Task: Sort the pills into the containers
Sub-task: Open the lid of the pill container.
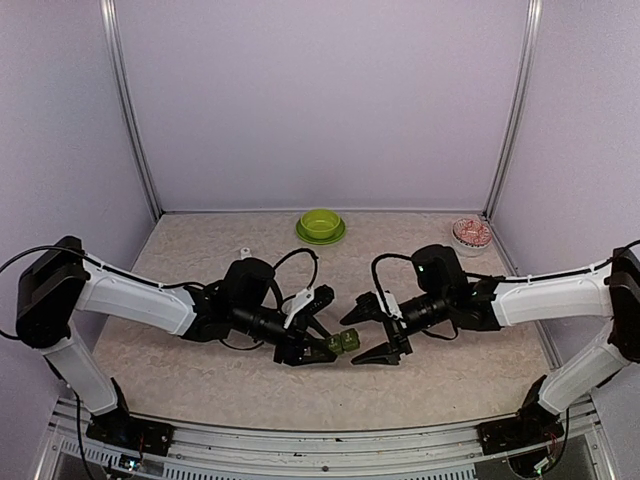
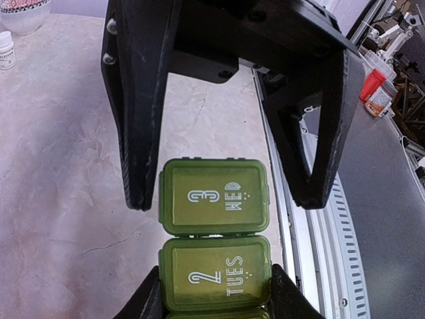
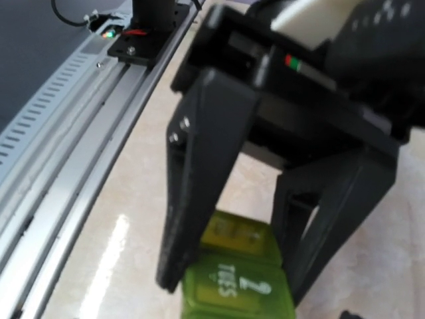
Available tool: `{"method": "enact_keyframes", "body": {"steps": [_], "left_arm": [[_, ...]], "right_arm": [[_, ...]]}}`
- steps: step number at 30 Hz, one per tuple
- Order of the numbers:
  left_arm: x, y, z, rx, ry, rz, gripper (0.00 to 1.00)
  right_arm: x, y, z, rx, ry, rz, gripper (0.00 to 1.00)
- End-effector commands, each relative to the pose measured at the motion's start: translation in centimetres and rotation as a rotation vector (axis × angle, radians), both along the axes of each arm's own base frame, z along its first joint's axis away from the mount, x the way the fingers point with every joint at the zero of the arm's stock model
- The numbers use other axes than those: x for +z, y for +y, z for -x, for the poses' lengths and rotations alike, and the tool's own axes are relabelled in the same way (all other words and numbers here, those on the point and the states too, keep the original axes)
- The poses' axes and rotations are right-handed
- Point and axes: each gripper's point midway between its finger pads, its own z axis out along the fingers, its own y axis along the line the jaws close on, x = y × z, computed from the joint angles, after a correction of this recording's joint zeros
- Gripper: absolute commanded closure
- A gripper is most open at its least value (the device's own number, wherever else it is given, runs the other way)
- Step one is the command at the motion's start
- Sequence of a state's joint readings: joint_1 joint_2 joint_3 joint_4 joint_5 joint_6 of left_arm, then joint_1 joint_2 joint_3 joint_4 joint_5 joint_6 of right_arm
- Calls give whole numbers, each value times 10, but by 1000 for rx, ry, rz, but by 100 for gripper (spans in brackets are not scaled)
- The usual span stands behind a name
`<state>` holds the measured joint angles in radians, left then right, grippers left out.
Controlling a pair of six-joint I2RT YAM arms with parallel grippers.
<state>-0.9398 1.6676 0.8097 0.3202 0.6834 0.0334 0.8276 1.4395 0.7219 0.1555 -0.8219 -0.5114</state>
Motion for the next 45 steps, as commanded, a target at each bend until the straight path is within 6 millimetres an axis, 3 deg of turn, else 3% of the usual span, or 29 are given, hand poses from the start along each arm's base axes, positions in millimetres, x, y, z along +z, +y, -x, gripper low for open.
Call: {"method": "enact_keyframes", "body": {"steps": [1,30,36,45], "left_arm": [[10,2,11,-45,-18,25,64],[5,3,10,-49,0,18,64],[4,3,7,-33,-8,15,64],[3,3,5,-22,-9,10,63]], "right_arm": [[-8,4,1,2,-21,41,20],[-3,4,0,-5,-21,41,45],[-3,5,2,5,-7,42,57],[-6,6,2,9,8,53,65]]}}
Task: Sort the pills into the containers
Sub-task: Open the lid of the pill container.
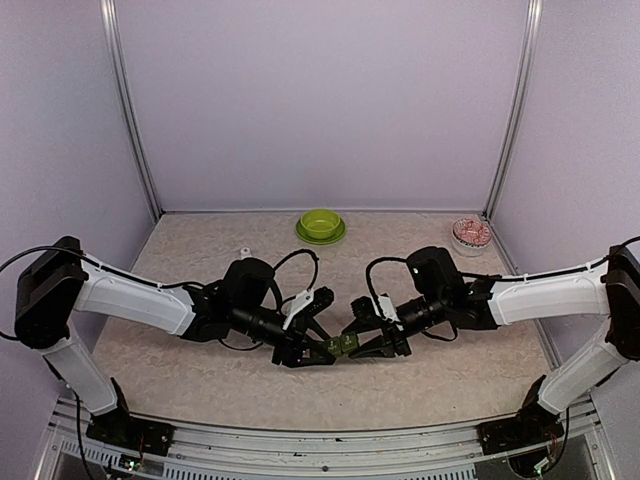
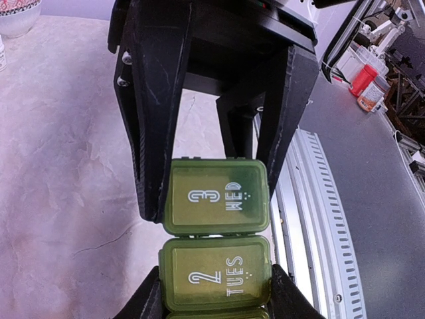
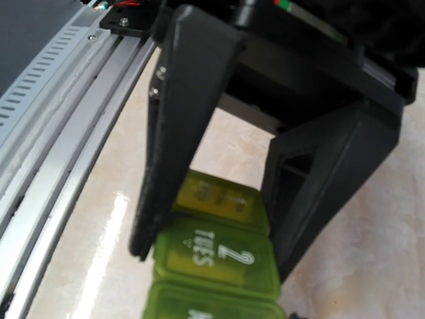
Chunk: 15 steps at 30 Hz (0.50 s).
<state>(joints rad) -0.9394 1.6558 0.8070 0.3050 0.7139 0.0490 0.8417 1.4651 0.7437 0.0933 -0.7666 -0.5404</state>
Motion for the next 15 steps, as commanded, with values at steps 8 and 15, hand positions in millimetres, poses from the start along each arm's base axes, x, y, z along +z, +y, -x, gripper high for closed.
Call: {"method": "enact_keyframes", "body": {"steps": [8,15], "left_arm": [[0,1,-4,21,-17,1,63],[-1,2,-5,26,-18,-3,63]], "right_arm": [[13,6,3,14,20,-14,55],[18,5,-1,-11,13,-16,40]]}}
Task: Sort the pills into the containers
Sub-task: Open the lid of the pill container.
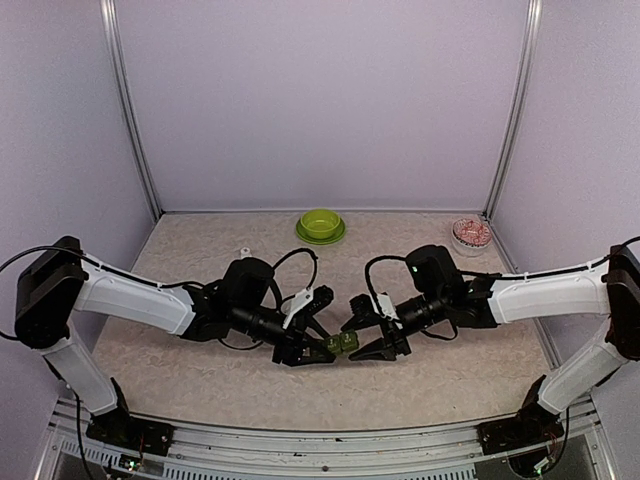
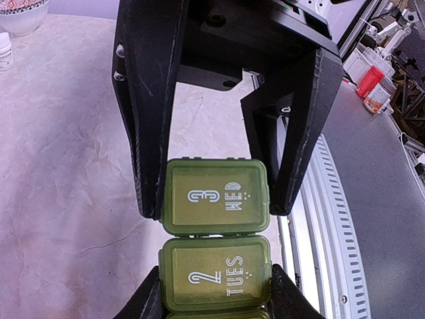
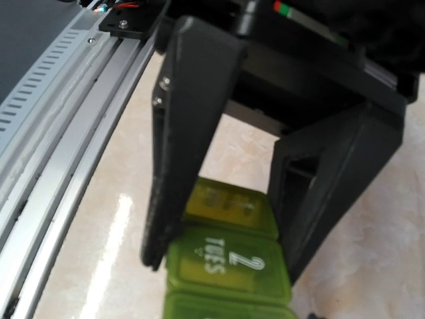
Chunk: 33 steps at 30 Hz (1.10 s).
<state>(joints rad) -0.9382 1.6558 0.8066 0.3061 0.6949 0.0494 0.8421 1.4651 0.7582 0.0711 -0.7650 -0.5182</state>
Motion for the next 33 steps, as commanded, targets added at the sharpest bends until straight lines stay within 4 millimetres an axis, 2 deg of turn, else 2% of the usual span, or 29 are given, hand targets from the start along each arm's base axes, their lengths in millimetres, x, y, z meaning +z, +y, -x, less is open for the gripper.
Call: {"method": "enact_keyframes", "body": {"steps": [1,15,23,33], "left_arm": [[1,1,-1,8,-9,2,63],[1,1,0,5,-7,4,63],[2,2,-1,7,-9,6,63],[2,2,-1,7,-9,7,63]], "right_arm": [[16,4,-1,-3,-12,-25,40],[21,1,-4,-33,-49,-45,45],[14,1,-1,-21,-26,-28,49],[8,1,0,-14,-7,-8,43]]}}
